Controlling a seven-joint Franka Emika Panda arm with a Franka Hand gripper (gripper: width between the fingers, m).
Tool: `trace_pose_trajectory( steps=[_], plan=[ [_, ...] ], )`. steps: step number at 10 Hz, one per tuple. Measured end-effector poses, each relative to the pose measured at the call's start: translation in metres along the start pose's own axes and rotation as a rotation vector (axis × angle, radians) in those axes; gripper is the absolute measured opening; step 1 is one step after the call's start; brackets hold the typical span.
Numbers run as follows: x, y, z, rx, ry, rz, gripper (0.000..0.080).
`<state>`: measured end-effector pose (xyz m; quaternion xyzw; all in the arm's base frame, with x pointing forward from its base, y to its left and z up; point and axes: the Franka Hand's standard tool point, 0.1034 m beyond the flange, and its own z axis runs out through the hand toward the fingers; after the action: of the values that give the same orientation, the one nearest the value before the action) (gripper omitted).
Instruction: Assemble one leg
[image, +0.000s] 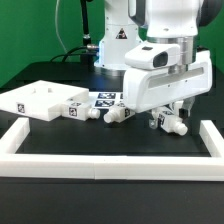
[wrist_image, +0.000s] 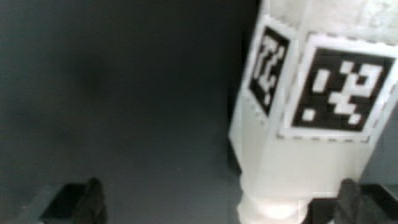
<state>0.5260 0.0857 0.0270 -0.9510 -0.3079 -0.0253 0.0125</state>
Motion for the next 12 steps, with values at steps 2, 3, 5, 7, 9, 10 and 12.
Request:
trace_pose_trajectory(
  steps=[2, 3, 5, 7, 9, 10, 12],
  plan=[
    [0.003, -0.004, -0.005, 0.01, -0.027, -0.008, 0.0649],
    [0.008, -0.002, -0.014, 0.014, -0.044, -0.012, 0.0649],
    [0.01, -0.001, -0.022, 0.016, -0.057, -0.014, 0.0649],
    [-0.002, -0.01, -0.003, 0.021, -0.051, -0.014, 0.0649],
    [-0.006, -0.014, 0.013, 0.031, -0.056, -0.015, 0.0649],
    [-0.005, -0.016, 0.015, 0.033, -0.054, -0.018, 0.0649],
    [-0.006, -0.016, 0.016, 0.033, -0.055, -0.018, 0.0516]
  ],
)
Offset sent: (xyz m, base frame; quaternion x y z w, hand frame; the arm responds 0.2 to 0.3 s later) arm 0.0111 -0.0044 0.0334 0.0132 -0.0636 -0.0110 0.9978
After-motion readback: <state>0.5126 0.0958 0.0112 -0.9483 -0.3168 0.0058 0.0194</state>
